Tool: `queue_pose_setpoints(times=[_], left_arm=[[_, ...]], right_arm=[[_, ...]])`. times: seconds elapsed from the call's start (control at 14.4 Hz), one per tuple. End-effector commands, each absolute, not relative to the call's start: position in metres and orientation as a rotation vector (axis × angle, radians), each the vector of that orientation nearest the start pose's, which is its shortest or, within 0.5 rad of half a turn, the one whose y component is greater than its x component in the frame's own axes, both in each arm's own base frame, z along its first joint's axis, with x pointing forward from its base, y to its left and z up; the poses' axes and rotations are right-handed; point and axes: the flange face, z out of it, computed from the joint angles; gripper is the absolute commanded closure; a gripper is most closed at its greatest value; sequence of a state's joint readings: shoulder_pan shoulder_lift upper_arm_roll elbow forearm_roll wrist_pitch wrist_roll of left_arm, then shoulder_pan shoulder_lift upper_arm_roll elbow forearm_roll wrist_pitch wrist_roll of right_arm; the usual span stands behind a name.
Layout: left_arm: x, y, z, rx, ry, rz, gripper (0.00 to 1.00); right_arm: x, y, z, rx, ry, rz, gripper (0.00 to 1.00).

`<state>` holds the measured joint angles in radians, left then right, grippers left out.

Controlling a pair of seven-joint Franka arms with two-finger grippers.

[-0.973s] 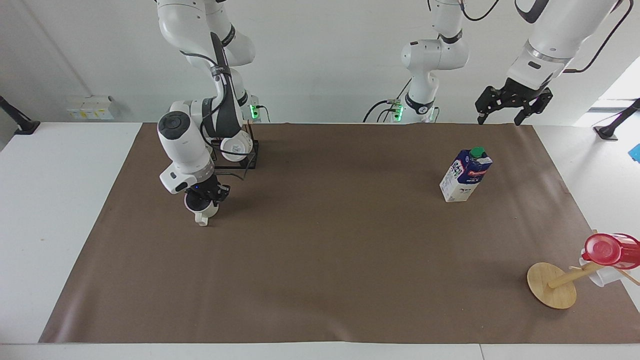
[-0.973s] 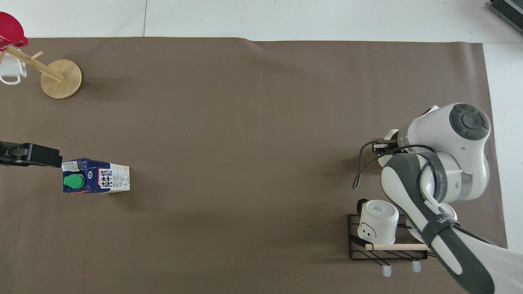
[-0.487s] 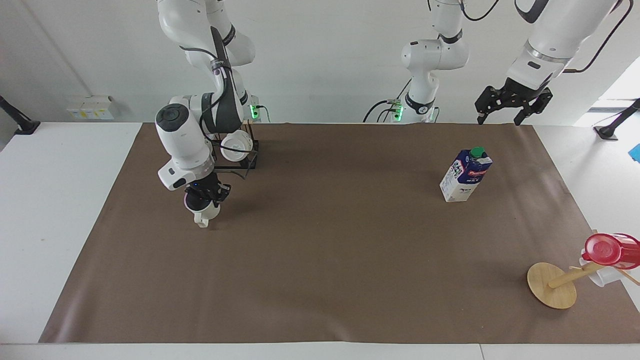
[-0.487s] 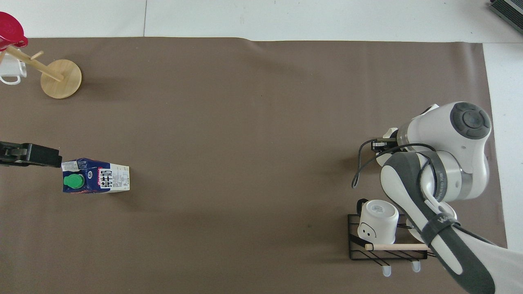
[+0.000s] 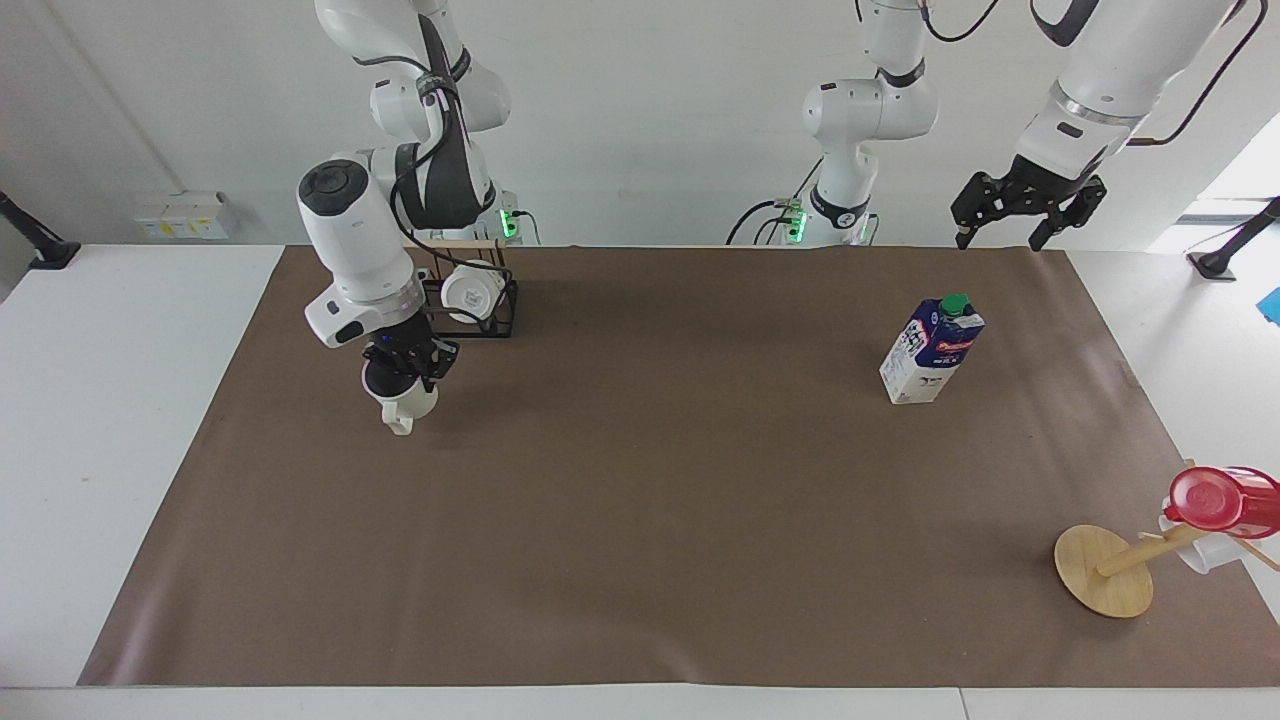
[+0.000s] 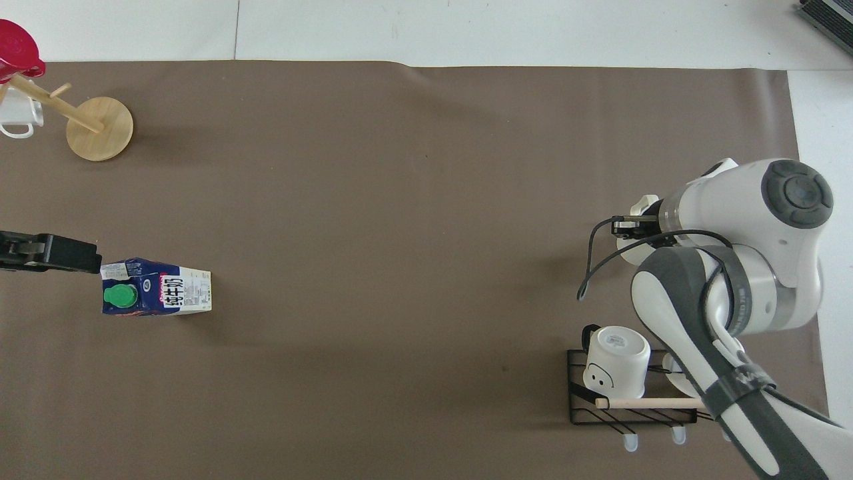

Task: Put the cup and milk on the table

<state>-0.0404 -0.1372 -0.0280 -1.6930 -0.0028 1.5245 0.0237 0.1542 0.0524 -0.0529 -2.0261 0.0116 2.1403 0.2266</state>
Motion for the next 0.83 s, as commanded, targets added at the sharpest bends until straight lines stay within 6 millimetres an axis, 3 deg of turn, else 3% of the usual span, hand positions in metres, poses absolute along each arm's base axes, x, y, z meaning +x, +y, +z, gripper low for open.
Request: queue_pose_setpoints(times=[0.0,0.35,0.56,0.76], left_arm=[[0.501,-0.034,0.642,-3.144,0.16,0.058,0.0],[0.5,-0.038,0.641,-3.14,0.174,0.073,0.0],[0.495,-0.038,0.641,-3.14,0.171,0.092,0.0],[0.492,-0.038,0.641,-3.139,0.171,0.106,0.0]], right_arm=[[0.57,0.1,0.442,-3.095,0.31,-0.111,1.0],[0.576,0.168,0.462,-3.064,0.387,-0.185,1.0],[0.567,0.22,0.457,-3.044,0.455,-0.18,1.0],[0.561,0.245,0.458,-3.007,0.588,-0.188,1.0]])
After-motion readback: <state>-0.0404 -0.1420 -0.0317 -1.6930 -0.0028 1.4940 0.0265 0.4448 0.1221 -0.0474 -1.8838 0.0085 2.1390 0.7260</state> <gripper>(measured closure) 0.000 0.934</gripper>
